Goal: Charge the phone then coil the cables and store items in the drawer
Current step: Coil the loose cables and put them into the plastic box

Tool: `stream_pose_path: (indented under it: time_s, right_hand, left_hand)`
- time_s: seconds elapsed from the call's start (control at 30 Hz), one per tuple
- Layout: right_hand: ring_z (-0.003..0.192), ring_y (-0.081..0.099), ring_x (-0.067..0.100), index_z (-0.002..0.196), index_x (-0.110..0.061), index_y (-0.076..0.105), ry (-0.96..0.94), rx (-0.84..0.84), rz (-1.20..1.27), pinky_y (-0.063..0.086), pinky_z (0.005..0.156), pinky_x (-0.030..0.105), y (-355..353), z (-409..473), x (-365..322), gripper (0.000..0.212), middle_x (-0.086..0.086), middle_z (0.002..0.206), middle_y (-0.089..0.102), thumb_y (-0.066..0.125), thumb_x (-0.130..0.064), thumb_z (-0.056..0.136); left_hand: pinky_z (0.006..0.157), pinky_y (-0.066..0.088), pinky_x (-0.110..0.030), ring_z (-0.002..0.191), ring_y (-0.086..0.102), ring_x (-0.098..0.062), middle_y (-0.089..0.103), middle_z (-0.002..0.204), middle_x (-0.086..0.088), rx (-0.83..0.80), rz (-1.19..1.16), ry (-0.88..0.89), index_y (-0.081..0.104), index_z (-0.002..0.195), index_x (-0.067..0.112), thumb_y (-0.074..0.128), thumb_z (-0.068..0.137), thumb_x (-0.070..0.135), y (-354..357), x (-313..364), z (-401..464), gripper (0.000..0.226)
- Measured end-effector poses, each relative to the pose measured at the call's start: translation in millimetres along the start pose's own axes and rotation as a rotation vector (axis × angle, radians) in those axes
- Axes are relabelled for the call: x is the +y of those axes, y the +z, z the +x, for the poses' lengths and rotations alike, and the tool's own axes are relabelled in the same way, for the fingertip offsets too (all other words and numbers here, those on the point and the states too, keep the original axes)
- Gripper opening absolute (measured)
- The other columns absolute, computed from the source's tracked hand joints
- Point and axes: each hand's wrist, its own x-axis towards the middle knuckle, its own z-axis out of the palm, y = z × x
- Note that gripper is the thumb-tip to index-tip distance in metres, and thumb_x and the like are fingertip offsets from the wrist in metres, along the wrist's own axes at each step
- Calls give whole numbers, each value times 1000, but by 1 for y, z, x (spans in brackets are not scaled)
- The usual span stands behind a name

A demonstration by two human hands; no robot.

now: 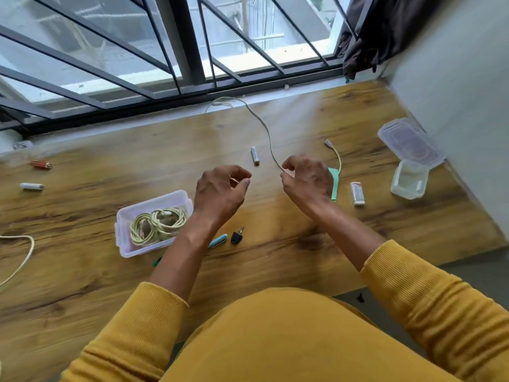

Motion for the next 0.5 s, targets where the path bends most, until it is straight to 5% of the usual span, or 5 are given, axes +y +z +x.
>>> stream_pose_path:
  time_s: [0.23,0.37,0.5]
  right_hand:
    - [121,49,31,111,-20,75,-45,-124,-215,46,88,39,5,23,10,21,6,118,61,68,-30,94]
    - [113,48,30,106,-16,71,-74,-137,-307,42,83,39,10,28,10,17,6,114,59,61,-19,93]
    - [110,51,30,105,-16,74,-41,-144,-250,41,80,38,12,39,9,20,6,114,63,62,-23,92]
  left_hand:
    - [92,59,-35,86,70,4,72,87,23,-23,26,10,82,104,32,74,95,31,28,17,11,12]
    - [97,58,-47,89,69,5,70,87,25,-23,31,-5,81,106,33,72,94,34,35,18,15,14]
    - [94,60,-41,90,70,1,75,95,19,-21,34,-15,81,110,30,72,97,30,34,18,16,16]
